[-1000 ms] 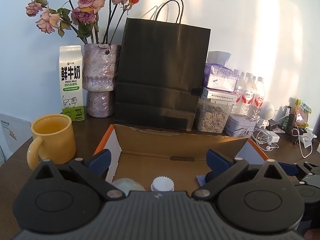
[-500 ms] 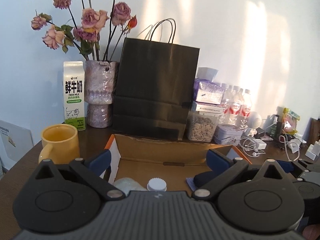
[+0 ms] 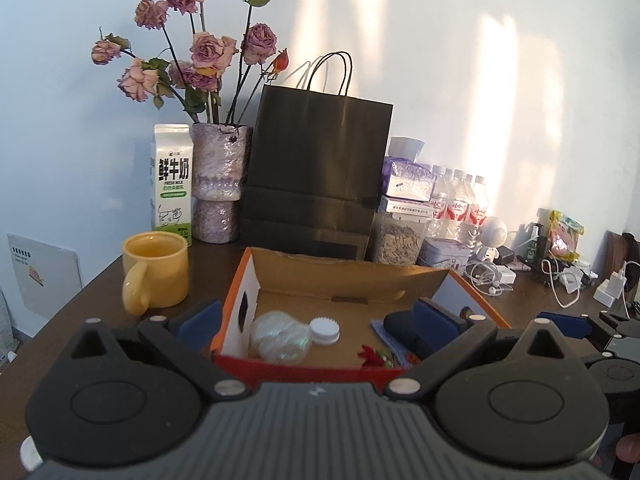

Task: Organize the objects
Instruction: 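Withdraw both tools from the box back over the table, then grasp a white bottle cap with the left tool while the right tool grasps the black braided cable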

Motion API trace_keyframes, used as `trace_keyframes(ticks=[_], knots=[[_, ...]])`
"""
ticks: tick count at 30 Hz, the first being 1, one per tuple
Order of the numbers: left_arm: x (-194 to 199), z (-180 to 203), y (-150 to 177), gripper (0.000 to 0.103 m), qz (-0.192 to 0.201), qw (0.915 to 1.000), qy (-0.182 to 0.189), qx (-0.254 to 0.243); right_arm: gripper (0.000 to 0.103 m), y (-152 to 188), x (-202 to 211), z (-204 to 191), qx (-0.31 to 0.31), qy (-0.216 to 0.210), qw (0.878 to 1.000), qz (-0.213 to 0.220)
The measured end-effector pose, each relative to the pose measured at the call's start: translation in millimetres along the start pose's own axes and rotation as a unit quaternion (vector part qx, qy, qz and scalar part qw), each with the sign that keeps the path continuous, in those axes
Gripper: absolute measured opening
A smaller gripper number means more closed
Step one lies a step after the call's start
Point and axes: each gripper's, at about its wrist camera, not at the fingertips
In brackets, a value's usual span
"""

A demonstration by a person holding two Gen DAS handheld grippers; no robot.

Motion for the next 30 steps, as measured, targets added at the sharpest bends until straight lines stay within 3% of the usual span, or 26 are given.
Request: trace_keyframes(ticks=[20, 30], knots=[[76.6, -28.1, 66.7, 0.103, -0.058, 0.9978, -0.032, -0.004, 0.103, 75.2, 66.1, -23.6, 0.028, -0.035, 0.997, -0.058], [92.3, -43.3, 96.5, 0.103, -0.092, 0.9949, -0.04, 0.011, 0.103, 98.5, 80.6, -41.2, 0.03, -0.061, 0.994, -0.09]])
Point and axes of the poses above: each gripper's, at about its wrist camera, not at the fingertips, and x roughly against the way its jaws point, z to its right, y to its underside, and after that the axes turned 8 degrees about y, right-handed
